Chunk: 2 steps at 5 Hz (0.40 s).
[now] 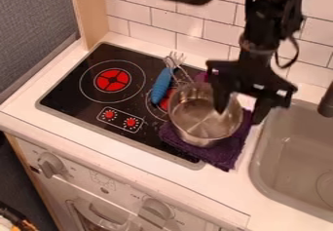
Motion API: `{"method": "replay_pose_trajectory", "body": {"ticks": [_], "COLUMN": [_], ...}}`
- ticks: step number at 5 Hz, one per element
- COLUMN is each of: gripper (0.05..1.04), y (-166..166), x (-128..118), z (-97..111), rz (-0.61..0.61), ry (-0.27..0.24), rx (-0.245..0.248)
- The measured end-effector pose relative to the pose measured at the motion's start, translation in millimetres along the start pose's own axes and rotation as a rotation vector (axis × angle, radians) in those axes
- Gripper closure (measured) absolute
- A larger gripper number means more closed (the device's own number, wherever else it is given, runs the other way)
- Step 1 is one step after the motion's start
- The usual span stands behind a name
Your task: Move silver pot to the lower side of right burner
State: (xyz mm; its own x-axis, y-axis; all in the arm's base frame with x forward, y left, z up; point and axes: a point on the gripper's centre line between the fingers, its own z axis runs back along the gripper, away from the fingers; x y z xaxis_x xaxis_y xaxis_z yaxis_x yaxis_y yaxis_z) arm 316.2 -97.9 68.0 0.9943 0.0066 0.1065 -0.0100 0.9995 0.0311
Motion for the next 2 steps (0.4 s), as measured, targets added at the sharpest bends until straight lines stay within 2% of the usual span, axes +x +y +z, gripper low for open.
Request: {"method": "replay_pose_trajectory", "body": {"ticks": [1,2], "gripper": [0.079,0.083], "y": [4.1,9.3], "x": [0.5,5.2], "z": [12.2,18.1], "rz": [-0.037,-0.055], "ry": [-0.004,0.001], "rx": [-0.012,-0.009]}}
